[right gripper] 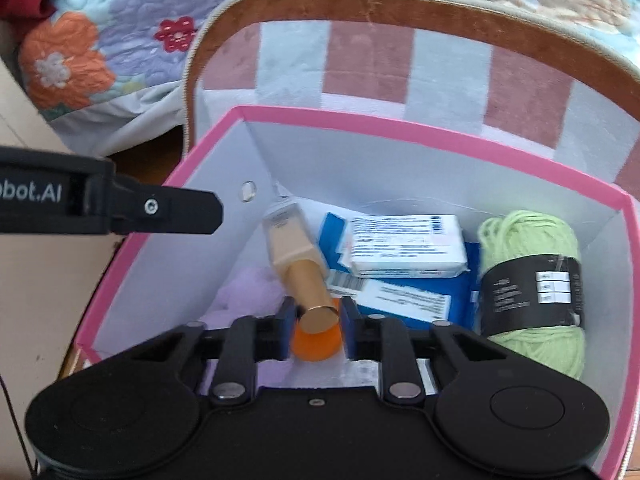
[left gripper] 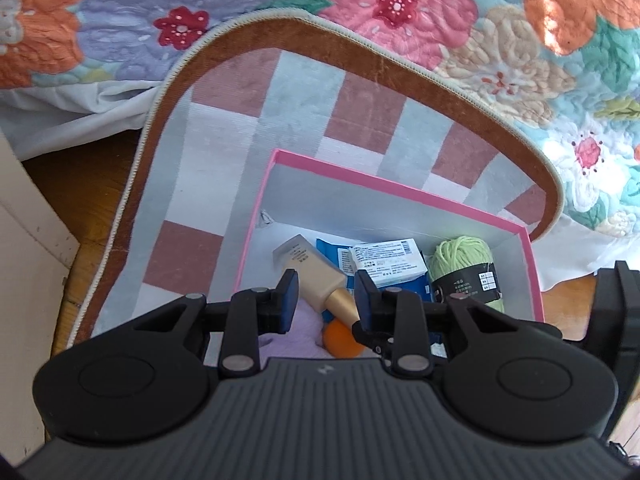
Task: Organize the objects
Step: 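Lower the bottle into the box and open the left gripper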
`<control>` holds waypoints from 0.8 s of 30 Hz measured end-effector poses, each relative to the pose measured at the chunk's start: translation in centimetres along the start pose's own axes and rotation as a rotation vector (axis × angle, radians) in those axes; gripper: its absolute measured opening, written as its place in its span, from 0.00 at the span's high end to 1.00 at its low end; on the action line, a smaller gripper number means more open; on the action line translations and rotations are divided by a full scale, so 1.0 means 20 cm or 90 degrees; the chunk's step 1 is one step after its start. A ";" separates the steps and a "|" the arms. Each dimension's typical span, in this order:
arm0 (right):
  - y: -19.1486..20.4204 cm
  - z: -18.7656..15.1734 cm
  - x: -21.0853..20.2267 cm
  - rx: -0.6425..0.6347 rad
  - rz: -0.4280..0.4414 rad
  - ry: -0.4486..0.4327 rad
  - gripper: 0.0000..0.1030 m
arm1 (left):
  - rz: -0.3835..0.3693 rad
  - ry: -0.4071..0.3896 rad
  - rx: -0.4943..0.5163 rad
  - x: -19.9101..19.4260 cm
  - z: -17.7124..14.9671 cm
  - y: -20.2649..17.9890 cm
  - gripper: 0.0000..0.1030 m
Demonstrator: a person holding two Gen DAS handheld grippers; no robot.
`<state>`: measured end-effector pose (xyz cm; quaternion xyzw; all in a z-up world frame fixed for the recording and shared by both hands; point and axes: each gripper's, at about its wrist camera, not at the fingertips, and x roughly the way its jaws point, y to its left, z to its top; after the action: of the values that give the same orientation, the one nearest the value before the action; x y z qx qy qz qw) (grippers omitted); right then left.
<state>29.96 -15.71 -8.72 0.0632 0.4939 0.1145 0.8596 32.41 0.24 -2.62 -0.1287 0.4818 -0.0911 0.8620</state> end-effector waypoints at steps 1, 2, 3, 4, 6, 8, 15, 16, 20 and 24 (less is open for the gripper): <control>0.01 0.00 0.01 -0.004 -0.011 -0.002 0.74 | 0.002 -0.001 -0.003 -0.01 0.00 0.01 0.71; 0.01 0.01 0.01 -0.008 -0.025 -0.007 0.75 | 0.005 -0.001 -0.005 -0.02 -0.01 0.01 0.71; 0.02 0.01 0.02 -0.012 -0.036 -0.013 0.76 | 0.007 0.000 -0.007 -0.02 -0.01 0.02 0.71; 0.02 0.02 0.02 -0.019 -0.049 -0.022 0.79 | 0.008 0.000 -0.008 -0.03 -0.01 0.02 0.71; 0.01 0.03 0.04 -0.023 -0.077 -0.026 0.82 | 0.013 -0.003 -0.013 -0.06 -0.03 0.02 0.71; -0.01 0.03 0.05 -0.001 -0.044 -0.007 0.82 | 0.016 -0.004 -0.017 -0.08 -0.05 0.03 0.70; 0.04 -0.10 -0.17 -0.001 0.006 -0.048 0.79 | 0.019 0.009 -0.042 -0.20 -0.14 0.05 0.55; 0.05 -0.12 -0.22 0.001 0.015 -0.054 0.79 | 0.025 0.012 -0.039 -0.23 -0.16 0.05 0.52; 0.07 -0.18 -0.41 0.002 0.025 -0.072 0.76 | 0.053 0.020 -0.006 -0.34 -0.24 0.03 0.39; 0.08 -0.24 -0.61 0.004 0.032 -0.089 0.73 | 0.080 0.030 0.025 -0.46 -0.31 0.01 0.28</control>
<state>19.78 -17.39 -0.59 0.0865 0.4314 0.1299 0.8886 22.34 2.12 1.64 -0.0793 0.5069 -0.0495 0.8569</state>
